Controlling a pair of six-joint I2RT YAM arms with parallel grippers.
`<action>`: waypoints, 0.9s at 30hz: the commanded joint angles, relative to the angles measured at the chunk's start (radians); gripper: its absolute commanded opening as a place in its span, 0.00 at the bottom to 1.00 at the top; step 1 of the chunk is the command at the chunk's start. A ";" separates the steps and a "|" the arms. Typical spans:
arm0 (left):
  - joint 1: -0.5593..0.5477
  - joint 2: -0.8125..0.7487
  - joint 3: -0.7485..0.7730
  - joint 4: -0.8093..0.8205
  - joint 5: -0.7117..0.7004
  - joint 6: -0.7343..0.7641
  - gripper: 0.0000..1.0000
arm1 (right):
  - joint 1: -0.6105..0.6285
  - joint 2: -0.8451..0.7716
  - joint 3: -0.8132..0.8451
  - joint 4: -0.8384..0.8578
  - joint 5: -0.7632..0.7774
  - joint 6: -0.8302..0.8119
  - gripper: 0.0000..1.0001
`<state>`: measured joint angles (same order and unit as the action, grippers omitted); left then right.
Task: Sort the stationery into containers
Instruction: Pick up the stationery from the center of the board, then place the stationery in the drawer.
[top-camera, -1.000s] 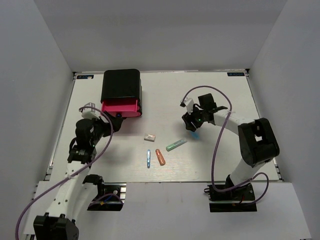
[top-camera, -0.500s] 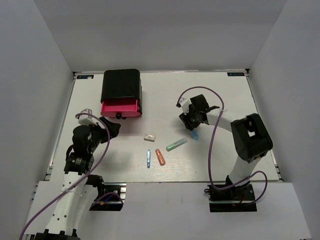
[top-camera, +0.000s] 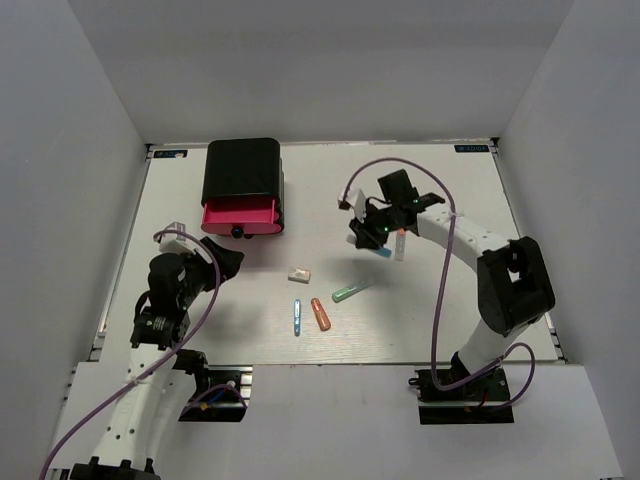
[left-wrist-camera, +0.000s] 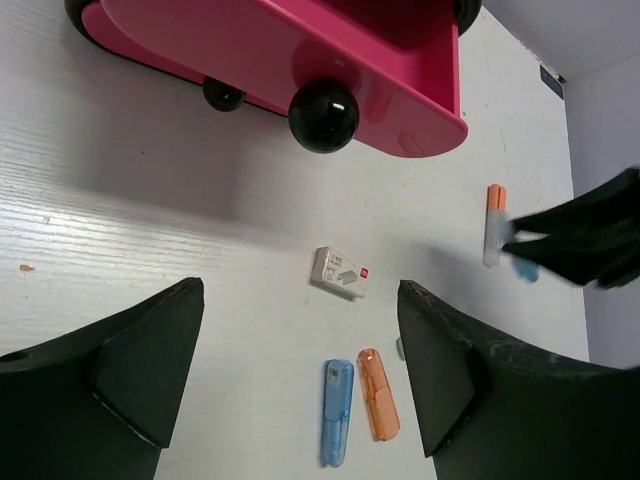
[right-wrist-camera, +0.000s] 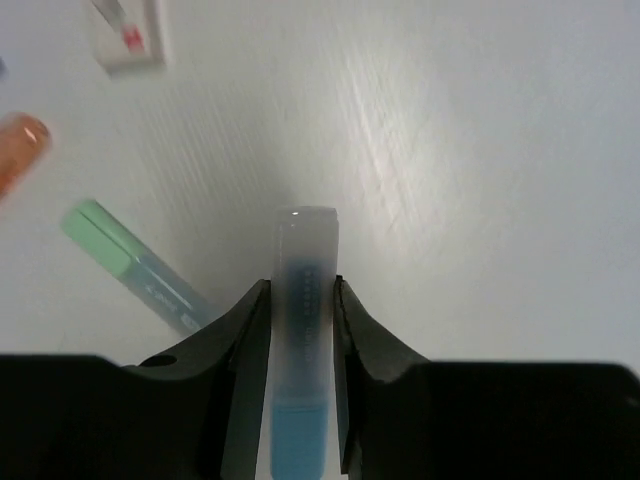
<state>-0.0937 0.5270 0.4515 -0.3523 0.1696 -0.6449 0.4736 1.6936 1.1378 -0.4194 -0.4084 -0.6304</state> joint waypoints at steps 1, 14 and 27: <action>0.003 -0.025 -0.014 -0.010 0.013 -0.016 0.88 | 0.026 -0.080 0.196 -0.042 -0.248 -0.155 0.07; 0.003 -0.044 -0.033 -0.019 0.013 -0.035 0.88 | 0.198 0.090 0.514 0.628 -0.500 0.078 0.06; 0.003 -0.044 -0.051 -0.030 -0.015 -0.044 0.88 | 0.327 0.390 0.703 1.070 -0.394 0.416 0.04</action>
<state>-0.0937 0.4908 0.4038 -0.3710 0.1711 -0.6819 0.7864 2.0705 1.7824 0.5278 -0.8364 -0.3027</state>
